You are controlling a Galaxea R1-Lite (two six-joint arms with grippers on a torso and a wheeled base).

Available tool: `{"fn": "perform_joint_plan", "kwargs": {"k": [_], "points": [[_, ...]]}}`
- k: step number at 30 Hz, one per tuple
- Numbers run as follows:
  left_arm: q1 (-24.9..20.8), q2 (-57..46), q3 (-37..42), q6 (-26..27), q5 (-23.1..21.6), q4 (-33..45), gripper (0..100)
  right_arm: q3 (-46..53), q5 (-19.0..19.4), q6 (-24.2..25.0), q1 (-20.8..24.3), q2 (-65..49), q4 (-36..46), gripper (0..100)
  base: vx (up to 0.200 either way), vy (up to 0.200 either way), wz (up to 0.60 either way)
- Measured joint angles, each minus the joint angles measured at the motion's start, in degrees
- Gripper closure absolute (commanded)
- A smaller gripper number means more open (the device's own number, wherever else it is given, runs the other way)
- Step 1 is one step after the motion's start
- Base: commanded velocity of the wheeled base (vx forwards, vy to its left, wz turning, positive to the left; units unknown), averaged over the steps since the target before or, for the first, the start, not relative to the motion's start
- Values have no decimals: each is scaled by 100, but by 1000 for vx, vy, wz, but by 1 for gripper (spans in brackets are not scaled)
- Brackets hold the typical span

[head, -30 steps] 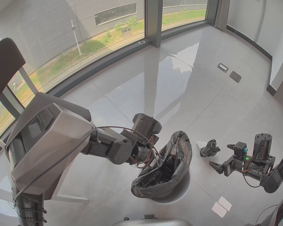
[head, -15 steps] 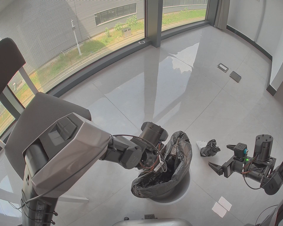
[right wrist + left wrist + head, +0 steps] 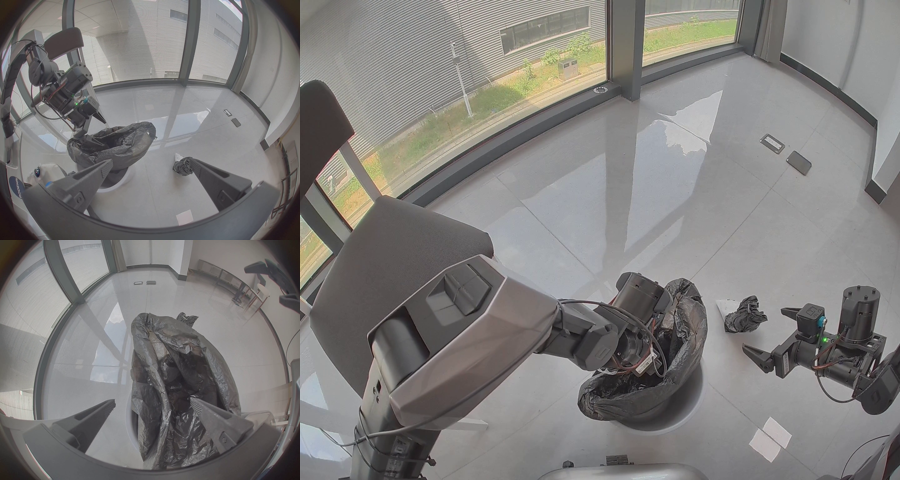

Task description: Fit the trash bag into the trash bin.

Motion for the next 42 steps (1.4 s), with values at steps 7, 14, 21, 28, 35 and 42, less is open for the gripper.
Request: {"fn": "perform_joint_plan", "kwargs": {"k": [7, 14, 21, 28, 35, 42], "points": [[32, 83, -85, -11, 9, 22, 100, 0, 2, 2, 0, -33, 0, 0, 0, 0, 0], [52, 77, -91, -60, 20, 57, 100, 0, -2, 7, -6, -48, 0, 0, 0, 0, 0], [168, 30, -106, -119, 121, 67, 100, 5, 0, -2, -10, -52, 0, 0, 0, 0, 0], [485, -48, -458, -262, 149, 317, 100, 132, 6, -30, 0, -91, 13, 0, 0, 0, 0], [613, -124, -549, -424, 151, 356, 100, 138, 127, -50, 10, -78, 17, 0, 0, 0, 0], [618, -127, -527, -435, 145, 345, 0, 166, 143, -52, 10, -66, 24, 0, 0, 0, 0]]}}
